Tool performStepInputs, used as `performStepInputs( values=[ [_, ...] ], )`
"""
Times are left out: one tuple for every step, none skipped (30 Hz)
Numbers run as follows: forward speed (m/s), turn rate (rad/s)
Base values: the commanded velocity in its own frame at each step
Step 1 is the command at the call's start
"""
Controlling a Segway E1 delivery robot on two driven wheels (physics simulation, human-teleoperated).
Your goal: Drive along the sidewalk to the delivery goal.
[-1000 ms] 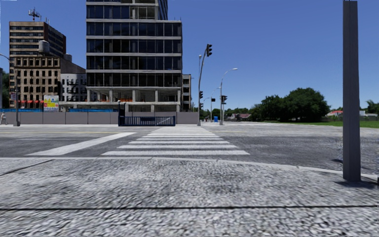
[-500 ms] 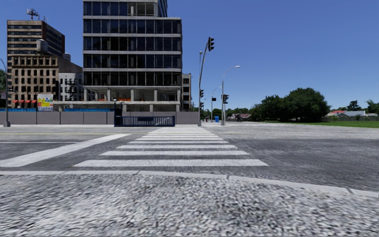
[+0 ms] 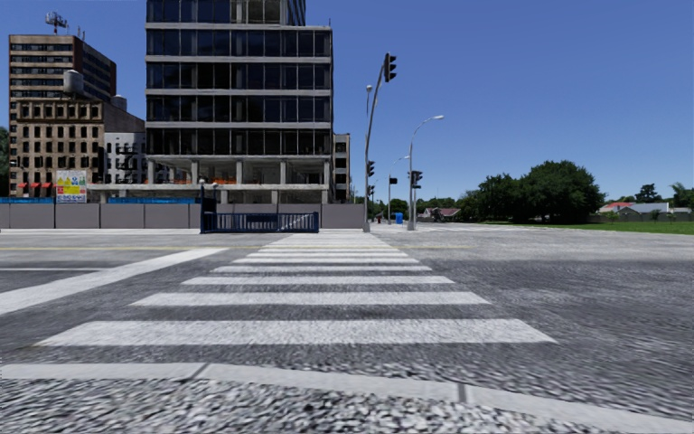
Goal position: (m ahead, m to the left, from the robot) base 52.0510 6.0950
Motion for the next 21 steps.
performStepInputs(
  values=[
    [2.00,0.00],
    [2.00,0.00],
    [2.00,0.00],
    [2.00,0.00],
    [2.00,0.00],
    [2.00,0.00],
    [2.00,0.00],
    [2.00,0.00],
    [2.00,0.00],
    [2.00,0.00],
    [2.00,0.00],
    [2.00,0.00],
    [2.00,0.00],
    [2.00,0.00],
    [2.00,0.00],
    [2.00,0.00],
    [2.00,0.00],
    [2.00,0.00],
    [2.00,0.00],
    [2.00,0.00],
    [2.00,0.00]
  ],
)
